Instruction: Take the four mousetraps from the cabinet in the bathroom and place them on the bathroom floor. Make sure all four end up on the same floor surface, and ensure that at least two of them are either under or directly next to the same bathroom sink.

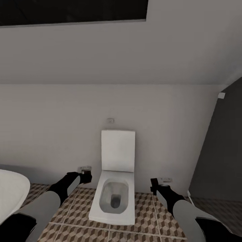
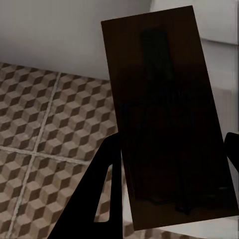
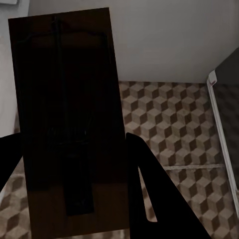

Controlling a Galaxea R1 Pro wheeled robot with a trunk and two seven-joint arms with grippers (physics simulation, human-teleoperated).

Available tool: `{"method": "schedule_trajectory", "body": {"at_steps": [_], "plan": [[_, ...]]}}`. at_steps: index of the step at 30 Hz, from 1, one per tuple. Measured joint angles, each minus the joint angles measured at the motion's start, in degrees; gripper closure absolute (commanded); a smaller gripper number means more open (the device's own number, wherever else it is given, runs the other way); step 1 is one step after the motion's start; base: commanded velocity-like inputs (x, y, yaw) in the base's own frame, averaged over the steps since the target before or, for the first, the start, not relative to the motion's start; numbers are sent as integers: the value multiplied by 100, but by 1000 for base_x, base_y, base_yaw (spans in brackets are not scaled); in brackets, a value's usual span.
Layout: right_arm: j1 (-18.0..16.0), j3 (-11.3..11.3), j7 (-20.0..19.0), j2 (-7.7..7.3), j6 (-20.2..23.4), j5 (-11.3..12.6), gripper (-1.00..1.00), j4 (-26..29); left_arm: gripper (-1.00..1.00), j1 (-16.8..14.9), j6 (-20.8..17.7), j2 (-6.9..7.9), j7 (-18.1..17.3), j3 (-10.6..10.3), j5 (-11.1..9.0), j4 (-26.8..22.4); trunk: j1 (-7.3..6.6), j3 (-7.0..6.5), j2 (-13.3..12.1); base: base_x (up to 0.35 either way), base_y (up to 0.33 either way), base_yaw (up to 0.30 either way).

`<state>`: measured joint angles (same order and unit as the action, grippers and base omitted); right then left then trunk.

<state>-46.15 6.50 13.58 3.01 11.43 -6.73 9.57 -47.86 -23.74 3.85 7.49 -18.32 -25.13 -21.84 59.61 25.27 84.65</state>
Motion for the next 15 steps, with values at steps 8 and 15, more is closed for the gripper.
{"method": "schedule_trajectory", "body": {"at_steps": [8, 15], "plan": [[-4, -10, -7, 2, 29, -33, 100, 7, 100, -10, 16, -20, 4, -9, 4, -6, 0, 0, 0, 0, 47, 0], [1, -19, -10, 28, 36, -52, 100, 14, 100, -11, 32, -13, 2, -7, 4, -5, 0, 0, 0, 0, 235, 0]]}}
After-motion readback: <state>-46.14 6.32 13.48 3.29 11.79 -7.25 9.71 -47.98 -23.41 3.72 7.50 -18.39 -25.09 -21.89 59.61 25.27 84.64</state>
